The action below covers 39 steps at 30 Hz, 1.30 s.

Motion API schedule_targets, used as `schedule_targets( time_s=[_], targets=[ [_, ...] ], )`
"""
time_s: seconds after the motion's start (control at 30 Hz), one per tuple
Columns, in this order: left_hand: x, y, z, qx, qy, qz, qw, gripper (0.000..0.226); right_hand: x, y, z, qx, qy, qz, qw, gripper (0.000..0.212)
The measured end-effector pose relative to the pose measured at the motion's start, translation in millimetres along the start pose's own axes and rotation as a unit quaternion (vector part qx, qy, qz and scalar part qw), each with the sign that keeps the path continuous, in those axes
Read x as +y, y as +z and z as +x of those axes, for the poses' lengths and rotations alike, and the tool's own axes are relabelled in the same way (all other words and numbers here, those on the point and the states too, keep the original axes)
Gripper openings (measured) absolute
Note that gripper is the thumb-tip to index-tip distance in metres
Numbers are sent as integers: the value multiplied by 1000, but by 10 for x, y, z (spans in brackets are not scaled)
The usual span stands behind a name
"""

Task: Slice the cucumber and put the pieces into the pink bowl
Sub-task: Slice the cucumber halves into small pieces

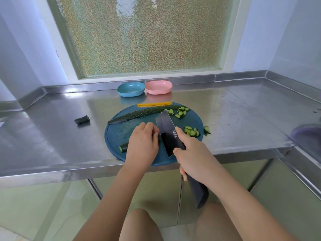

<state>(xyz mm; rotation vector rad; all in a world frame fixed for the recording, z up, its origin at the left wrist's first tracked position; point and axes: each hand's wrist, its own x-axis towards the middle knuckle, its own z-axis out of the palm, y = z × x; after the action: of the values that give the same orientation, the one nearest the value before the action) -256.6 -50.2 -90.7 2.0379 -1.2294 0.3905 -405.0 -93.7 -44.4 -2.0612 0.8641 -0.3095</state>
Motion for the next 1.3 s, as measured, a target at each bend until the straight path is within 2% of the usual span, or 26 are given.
schedule_targets(
  time_s=[0.3,0.43,0.73,1.03,1.3],
  targets=[
    [-3,-3,-1,-5,7,2,1000,4,-5,-25,48,-18,2,-12,1000,68],
    [-14,13,3,0,8,0,1000,4,-56,84,92,-27,13,-52,998,70],
    [-16,15,-8,10,-4,-16,1000,7,35,71,35,-11,29,-78,996,70],
    [-13,8,-11,8,-4,-7,1000,8,19,-34,-21,10,4,18,1000,66],
    [-1,-1,-5,7,-4,-5,1000,7,-32,-10,14,-2,-2,6,1000,66]
  ],
)
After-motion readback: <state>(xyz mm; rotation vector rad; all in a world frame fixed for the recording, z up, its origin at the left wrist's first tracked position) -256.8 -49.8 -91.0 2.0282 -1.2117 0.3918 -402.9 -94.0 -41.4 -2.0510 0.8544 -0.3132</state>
